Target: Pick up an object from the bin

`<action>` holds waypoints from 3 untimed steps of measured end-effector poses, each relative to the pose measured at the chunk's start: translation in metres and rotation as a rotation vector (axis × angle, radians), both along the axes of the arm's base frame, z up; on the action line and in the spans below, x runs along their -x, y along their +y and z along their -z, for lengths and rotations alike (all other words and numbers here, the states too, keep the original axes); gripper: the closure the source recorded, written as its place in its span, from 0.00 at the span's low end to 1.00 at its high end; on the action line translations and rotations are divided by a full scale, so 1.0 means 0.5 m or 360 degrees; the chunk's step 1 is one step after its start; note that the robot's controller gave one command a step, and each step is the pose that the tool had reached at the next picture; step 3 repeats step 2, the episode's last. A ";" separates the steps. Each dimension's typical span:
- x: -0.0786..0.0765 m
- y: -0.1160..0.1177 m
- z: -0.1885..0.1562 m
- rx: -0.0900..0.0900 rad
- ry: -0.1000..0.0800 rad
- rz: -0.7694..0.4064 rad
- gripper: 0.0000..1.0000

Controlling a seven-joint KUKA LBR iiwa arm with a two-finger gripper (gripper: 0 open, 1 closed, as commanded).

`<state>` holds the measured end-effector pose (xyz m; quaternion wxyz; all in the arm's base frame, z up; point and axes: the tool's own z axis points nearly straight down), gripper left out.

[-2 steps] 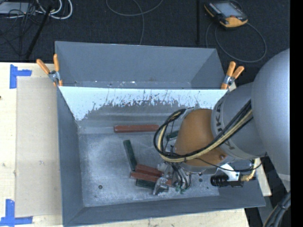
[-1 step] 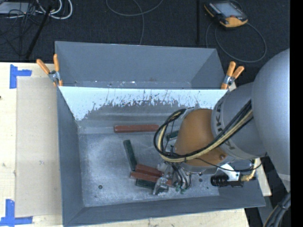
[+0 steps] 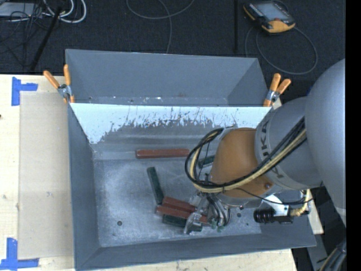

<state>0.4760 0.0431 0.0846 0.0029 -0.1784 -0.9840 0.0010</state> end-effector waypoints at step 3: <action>-0.001 0.000 -0.091 -0.0001 -0.0001 -0.0002 1.00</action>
Offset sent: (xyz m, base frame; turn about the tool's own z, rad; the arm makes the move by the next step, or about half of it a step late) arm -0.0001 0.0000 0.0429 0.0000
